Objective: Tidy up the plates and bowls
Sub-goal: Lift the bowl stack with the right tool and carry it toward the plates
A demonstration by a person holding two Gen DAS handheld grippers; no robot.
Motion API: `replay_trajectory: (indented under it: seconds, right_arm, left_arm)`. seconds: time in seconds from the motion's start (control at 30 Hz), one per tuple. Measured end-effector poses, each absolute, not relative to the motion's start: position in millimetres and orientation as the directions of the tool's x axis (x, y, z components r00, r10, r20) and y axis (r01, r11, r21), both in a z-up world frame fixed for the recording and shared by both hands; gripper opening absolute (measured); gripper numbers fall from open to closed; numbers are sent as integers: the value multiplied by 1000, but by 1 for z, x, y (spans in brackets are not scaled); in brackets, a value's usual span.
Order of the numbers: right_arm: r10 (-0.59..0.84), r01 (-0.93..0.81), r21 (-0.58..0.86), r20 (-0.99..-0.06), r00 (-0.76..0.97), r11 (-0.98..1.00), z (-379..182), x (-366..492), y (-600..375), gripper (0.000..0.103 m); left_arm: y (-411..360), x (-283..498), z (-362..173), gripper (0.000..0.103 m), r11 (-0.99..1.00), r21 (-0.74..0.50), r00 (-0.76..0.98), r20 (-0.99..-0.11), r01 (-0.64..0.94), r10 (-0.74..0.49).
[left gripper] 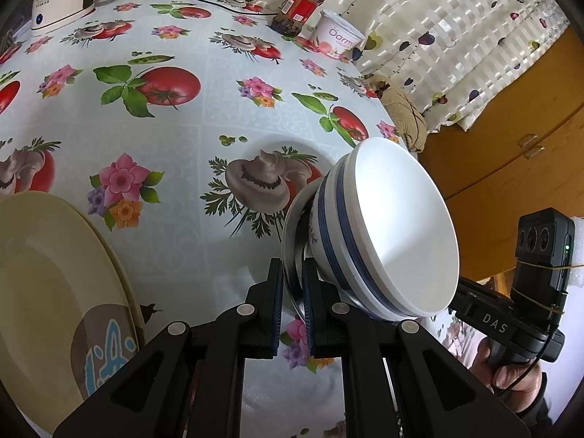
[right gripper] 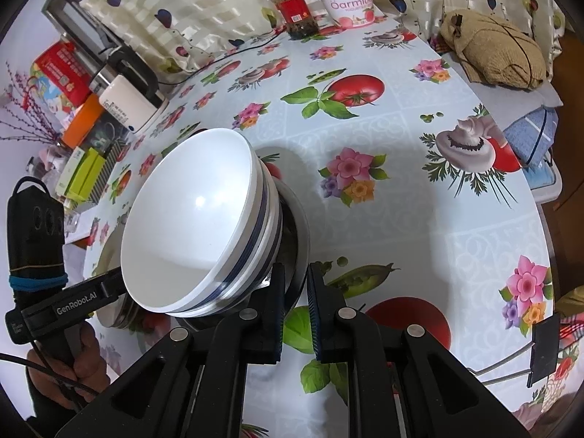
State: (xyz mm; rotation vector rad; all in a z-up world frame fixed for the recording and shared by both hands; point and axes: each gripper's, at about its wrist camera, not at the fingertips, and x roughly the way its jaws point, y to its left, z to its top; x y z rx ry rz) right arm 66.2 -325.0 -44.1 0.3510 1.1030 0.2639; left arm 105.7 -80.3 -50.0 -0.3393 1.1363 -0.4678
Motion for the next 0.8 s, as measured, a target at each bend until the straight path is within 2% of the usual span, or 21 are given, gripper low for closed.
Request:
replay_trajectory:
  seconds: [0.8]
  right_arm:
    - [391,-104,388,-805,446,916,-12,66,-301,12]
  left_arm:
    - [-56,90,-16,10,883,-443,411,-784,152,-465]
